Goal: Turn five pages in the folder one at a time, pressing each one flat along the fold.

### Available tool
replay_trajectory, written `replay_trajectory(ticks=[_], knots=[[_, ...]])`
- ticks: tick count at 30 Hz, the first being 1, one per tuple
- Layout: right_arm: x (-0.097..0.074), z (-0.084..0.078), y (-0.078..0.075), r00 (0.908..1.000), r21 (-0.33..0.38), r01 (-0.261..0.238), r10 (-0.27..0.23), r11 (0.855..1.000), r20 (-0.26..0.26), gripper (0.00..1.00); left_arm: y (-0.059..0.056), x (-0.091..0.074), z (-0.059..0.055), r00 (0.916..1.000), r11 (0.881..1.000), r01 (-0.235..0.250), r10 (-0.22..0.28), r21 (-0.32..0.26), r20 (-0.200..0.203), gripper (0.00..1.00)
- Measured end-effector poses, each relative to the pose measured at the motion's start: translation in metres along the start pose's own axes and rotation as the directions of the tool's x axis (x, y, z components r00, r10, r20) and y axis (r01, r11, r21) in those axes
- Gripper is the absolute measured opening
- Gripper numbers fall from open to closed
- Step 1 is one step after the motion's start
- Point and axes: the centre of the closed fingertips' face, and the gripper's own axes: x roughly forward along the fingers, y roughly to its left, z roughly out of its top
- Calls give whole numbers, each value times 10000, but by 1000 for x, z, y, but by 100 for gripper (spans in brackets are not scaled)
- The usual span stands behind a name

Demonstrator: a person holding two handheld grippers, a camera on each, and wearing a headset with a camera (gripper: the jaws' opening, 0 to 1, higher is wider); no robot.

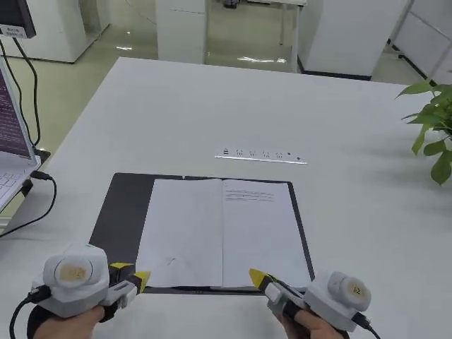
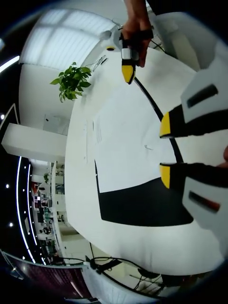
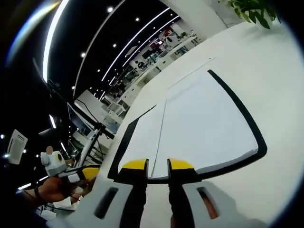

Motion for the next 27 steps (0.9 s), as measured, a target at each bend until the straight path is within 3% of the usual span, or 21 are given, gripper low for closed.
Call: replay_trajectory(ticks=[4,11,14,19,27], knots=[[-12,-3,1,9985,-1154,-90,26,9933,-551,17,2,-7,-1,10000,9999,63,-63,-103,70,21],[-29,-1,6,9976,-1579,-364,265,9868,-644,25,4,-25,1,9993,9997,214,-216,65,293,25],[-35,-5,6,9954,-2116,-407,213,9765,-929,30,-2,-30,1,9990,9981,382,-392,488,200,27],[-45,-6,7,9957,-2365,-367,155,9709,-912,35,-9,-38,1,9984,9961,499,-517,725,233,31],[-69,-8,3,9927,-3703,-157,-299,9288,-1169,43,-10,-52,1,9976,9912,633,-660,1163,199,38]])
